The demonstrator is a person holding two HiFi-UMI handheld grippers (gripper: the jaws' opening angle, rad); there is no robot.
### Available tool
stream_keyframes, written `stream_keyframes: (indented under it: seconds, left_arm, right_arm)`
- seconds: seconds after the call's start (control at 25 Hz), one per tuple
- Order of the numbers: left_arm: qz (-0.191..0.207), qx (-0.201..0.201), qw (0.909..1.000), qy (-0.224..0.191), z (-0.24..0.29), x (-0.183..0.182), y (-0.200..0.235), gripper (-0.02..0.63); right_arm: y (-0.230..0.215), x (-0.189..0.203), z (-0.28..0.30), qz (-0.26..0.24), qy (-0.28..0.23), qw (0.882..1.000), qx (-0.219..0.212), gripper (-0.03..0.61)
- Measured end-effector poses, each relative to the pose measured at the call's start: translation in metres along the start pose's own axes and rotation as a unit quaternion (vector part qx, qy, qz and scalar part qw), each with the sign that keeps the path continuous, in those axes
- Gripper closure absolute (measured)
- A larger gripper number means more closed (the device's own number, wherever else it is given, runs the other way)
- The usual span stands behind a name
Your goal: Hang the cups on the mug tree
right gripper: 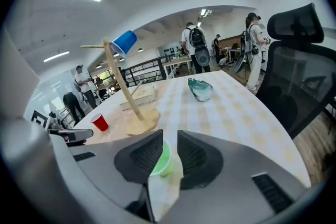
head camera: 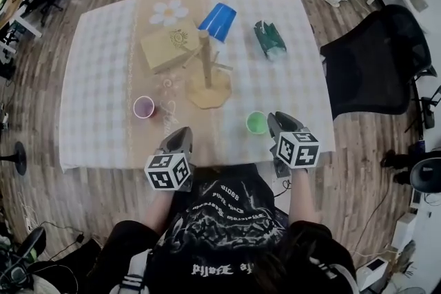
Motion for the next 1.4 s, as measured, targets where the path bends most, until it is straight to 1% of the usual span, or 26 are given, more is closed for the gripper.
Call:
stream_keyframes:
  seconds: [0.16, 0.24, 0.36, 0.6, 0.68, 0.76, 0.88, 1.24, 1.4]
  left_arm:
    - [0.003, 0.005, 1.0, 0.006, 0.001, 0.001, 0.002, 0.592]
    - [0.004, 0.008, 0.9999, 0.008, 0.001, 0.001, 0.002, 0.592]
    - [0.005, 0.015, 0.9998, 0.008, 0.003, 0.0, 0.001, 0.592]
    - [0.01, 0.017, 0.9998, 0.004, 0.007, -0.002, -0.002, 0.592]
    - [0.008, 0.016, 0.9998, 0.002, 0.006, -0.003, -0.002, 0.592]
    - [0.007, 0.013, 0.9999, -0.001, 0.006, -0.004, -0.003, 0.592]
    - [0.005, 0.007, 0.9999, -0.005, 0.005, -0.004, -0.002, 0.592]
    - [-0.008, -0.008, 0.9999, -0.012, 0.001, -0.003, 0.001, 0.592]
    - [-0.014, -0.014, 0.9997, -0.017, 0.001, -0.002, 0.001, 0.592]
  right_arm:
    - [-0.001, 0.017, 0.003, 0.034, 0.023, 0.999, -0.001, 0.465]
    - [-0.004, 0.025, 0.005, 0.049, 0.031, 0.998, 0.006, 0.46]
    - [-0.008, 0.033, 0.009, 0.071, 0.036, 0.997, 0.014, 0.46]
    - [-0.011, 0.041, 0.016, 0.101, 0.048, 0.994, 0.006, 0.465]
    - [-0.012, 0.04, 0.017, 0.101, 0.054, 0.993, 0.004, 0.465]
    - [-0.012, 0.04, 0.018, 0.098, 0.059, 0.993, 0.004, 0.479]
    - [-0.012, 0.039, 0.019, 0.095, 0.061, 0.994, 0.003, 0.538]
    - [-0.006, 0.031, 0.025, 0.091, 0.056, 0.994, -0.016, 0.543]
    - [-0.007, 0.022, 0.027, 0.079, 0.045, 0.996, -0.013, 0.545]
Point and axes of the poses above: the fingertips, and each gripper's own axes: z forward along the fingers, y to its left, x out of its underside, the point moved 7 cm from there along -z, backward along the fingers, and after that the axes turned 9 degrees about -y, right-handed, at the moved point
